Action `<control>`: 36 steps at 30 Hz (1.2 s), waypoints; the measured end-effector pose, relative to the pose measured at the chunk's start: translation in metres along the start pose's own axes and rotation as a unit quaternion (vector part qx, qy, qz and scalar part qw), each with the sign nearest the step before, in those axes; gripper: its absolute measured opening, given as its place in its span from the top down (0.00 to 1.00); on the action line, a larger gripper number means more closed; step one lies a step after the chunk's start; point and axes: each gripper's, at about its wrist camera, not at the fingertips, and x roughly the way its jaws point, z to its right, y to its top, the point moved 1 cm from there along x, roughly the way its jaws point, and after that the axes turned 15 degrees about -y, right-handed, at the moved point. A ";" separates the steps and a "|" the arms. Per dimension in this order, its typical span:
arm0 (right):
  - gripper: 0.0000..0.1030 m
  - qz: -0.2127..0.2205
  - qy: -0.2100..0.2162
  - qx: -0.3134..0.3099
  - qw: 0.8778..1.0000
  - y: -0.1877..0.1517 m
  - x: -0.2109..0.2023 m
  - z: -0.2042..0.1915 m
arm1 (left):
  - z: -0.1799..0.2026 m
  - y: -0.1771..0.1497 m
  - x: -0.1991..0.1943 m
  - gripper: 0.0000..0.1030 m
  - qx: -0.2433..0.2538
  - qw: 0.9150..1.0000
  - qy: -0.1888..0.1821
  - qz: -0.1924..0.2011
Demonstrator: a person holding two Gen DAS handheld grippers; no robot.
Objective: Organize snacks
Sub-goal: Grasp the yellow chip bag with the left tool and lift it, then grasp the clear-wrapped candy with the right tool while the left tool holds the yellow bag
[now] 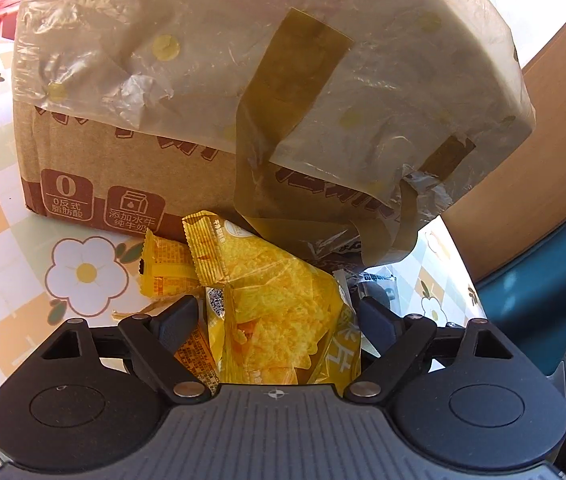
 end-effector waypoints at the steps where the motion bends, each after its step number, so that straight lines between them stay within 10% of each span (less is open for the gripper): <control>1: 0.55 -0.001 0.001 -0.001 1.000 0.000 0.000 -0.001 | 0.003 -0.001 0.005 0.17 0.006 1.000 0.003 -0.005; 8: 0.55 0.005 0.014 0.018 1.000 -0.004 -0.004 0.002 | 0.017 -0.006 -0.006 0.39 0.058 0.998 0.024 0.005; 25: 0.72 -0.013 0.018 0.051 0.998 0.004 0.010 0.011 | 0.031 -0.016 -0.116 0.39 0.108 0.974 0.133 0.150; 36: 0.74 -0.046 -0.007 0.045 0.998 -0.003 0.022 0.008 | 0.016 -0.014 -0.130 0.39 0.084 0.965 0.185 0.168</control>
